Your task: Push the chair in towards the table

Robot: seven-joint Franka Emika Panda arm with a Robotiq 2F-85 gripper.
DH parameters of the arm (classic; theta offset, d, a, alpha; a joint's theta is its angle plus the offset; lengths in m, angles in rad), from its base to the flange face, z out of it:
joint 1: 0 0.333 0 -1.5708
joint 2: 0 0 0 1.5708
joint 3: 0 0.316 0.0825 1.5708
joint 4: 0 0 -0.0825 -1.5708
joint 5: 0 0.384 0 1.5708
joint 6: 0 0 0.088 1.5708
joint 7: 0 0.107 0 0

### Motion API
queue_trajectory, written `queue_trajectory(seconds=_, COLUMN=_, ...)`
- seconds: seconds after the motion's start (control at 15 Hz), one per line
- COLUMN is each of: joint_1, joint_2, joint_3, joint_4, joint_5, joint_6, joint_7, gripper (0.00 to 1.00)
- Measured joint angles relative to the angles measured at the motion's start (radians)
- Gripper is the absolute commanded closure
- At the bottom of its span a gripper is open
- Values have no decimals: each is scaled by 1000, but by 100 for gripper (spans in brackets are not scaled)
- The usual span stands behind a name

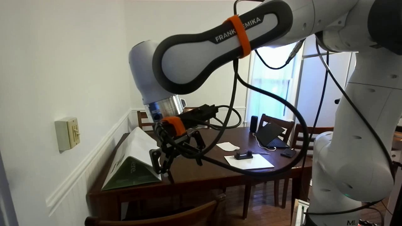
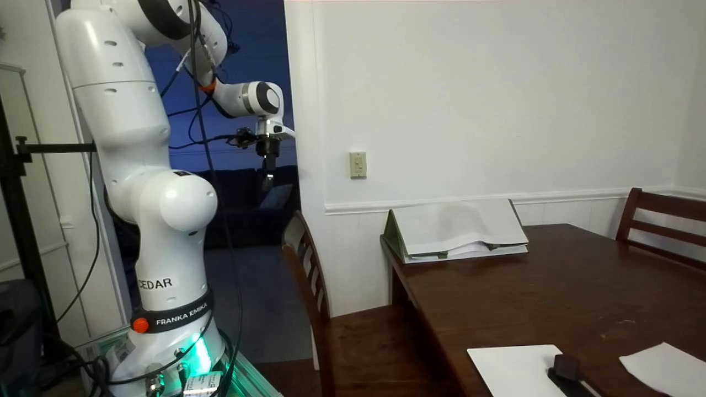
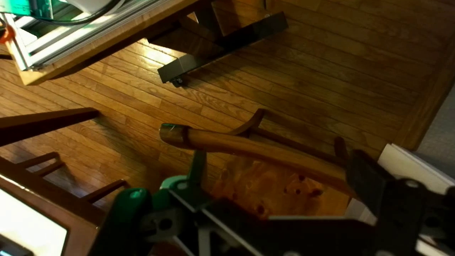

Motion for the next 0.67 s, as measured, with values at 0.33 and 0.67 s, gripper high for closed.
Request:
queue_trajectory(seconds=0.33, joint_1=25, joint_2=34, joint_3=18, joint_4=-21, joint_5=-51, joint_6=186, joint_7=176, gripper=0)
queue_trajectory(seconds=0.67, joint_1=83, joint_2=68, joint_3=49, joint_4=-119, joint_5=-58, joint_6=345, joint_7=406, gripper=0)
